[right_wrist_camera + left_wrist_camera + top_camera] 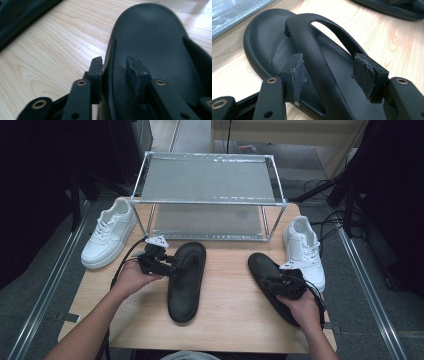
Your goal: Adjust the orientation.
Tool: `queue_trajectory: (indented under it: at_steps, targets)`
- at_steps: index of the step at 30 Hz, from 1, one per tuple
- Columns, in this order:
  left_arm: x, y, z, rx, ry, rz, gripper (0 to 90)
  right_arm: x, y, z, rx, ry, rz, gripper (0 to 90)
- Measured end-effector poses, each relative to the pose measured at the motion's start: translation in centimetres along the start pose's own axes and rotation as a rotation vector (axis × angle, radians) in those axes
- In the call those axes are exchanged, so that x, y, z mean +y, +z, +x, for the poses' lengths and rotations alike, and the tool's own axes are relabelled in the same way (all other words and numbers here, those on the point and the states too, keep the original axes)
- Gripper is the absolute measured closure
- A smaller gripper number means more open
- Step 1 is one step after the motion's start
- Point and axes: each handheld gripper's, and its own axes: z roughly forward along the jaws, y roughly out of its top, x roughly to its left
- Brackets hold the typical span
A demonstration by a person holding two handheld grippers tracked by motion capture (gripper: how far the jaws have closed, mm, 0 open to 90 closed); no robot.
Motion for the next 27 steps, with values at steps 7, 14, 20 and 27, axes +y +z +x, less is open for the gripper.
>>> queue_trajectory:
  at_steps: [7,14,20,27]
  targets:
    - [0.0,-0.1,0.1,0.003,-0.002,-0.003,42.2,0.3,-0.1,0.3,0.010,0.005,0.026,81.6]
    - [0.0,-0.4,0.2,0.005,-0.009,-0.007,42.2,1.0,-0.3,1.5,0.030,0.002,0.050,82.2]
    - [-0.1,-0.9,-0.3,0.004,0.000,-0.025,42.2,2.2,0.5,3.8,0.076,-0.054,0.065,83.1]
    - [-0.9,-1.6,-0.3,0.019,-0.016,-0.027,42.6,3.5,1.3,5.8,0.094,-0.113,0.064,83.8]
